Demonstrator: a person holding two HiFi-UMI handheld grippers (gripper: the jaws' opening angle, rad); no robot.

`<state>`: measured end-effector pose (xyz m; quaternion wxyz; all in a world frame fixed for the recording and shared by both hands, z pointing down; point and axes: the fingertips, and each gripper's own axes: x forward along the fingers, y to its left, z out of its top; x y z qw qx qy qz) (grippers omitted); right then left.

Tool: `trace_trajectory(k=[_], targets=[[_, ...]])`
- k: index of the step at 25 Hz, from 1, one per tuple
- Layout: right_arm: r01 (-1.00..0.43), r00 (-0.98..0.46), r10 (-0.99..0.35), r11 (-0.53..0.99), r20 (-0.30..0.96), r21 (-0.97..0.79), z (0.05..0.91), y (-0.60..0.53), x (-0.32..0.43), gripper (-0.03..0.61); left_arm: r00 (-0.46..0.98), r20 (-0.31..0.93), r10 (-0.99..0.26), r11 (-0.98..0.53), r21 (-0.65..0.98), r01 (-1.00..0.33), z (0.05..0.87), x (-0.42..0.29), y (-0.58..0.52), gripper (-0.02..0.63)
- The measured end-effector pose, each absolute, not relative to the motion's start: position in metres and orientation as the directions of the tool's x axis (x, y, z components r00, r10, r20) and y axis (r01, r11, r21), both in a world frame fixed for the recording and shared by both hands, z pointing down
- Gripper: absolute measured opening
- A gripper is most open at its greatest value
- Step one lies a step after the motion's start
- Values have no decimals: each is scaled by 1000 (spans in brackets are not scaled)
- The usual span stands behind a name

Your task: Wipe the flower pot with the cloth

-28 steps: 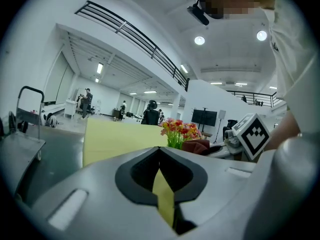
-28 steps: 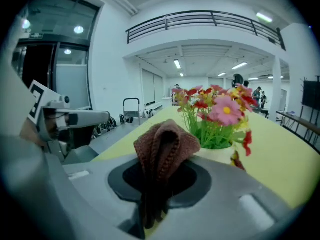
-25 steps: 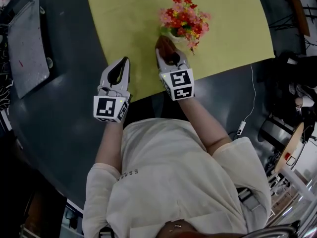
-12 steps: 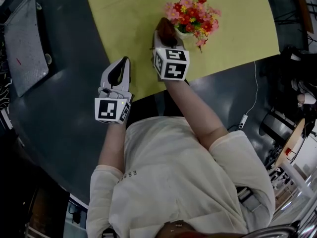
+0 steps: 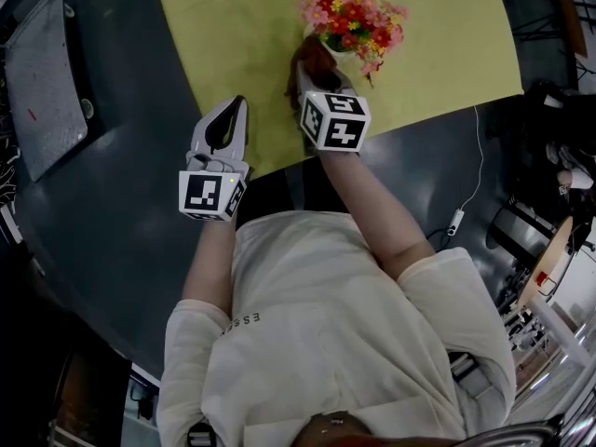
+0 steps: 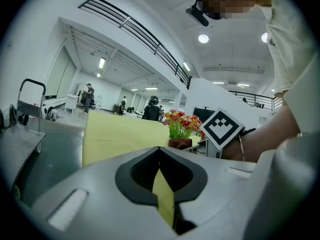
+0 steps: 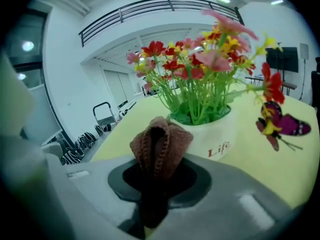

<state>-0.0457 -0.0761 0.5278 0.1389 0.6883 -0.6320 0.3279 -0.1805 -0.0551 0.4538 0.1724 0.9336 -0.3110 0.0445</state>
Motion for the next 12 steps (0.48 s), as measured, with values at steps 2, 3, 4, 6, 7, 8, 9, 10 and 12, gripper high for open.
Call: trace_trajectory(k=[2, 3, 4, 6, 7, 8, 9, 10, 12], targets=[[-959, -16, -785, -163, 619, -231, 527, -70, -42, 58, 805, 190, -562, -749, 295, -593, 454, -177, -54, 8], [-958, -16, -790, -163, 613, -235, 526, -66, -39, 58, 806, 191, -560, -751, 294, -591, 454, -175, -53, 8], [-958, -15, -794, -163, 608, -237, 526, -62, -36, 60, 808, 192, -557, -754, 292, -589, 454, -173, -51, 8], [-959, -7, -799, -165, 602, -230, 526, -53, -30, 61, 811, 197, -550, -760, 285, -585, 455, -169, -48, 8], [-960, -3, -800, -165, 600, -224, 526, -49, -26, 61, 812, 199, -548, -761, 284, -583, 456, -168, -46, 8], [-961, 2, -801, -167, 599, -220, 527, -46, -23, 63, 813, 200, -546, -762, 285, -582, 457, -167, -45, 8], [-961, 5, -801, -170, 598, -219, 527, -42, -20, 64, 815, 200, -544, -763, 286, -579, 458, -165, -44, 8], [-959, 8, -802, -175, 597, -222, 528, -39, -16, 66, 819, 198, -539, -767, 285, -574, 459, -163, -42, 8], [-956, 16, -803, -187, 595, -227, 528, -34, -8, 72, 831, 185, -524, -782, 282, -556, 459, -158, -39, 8]])
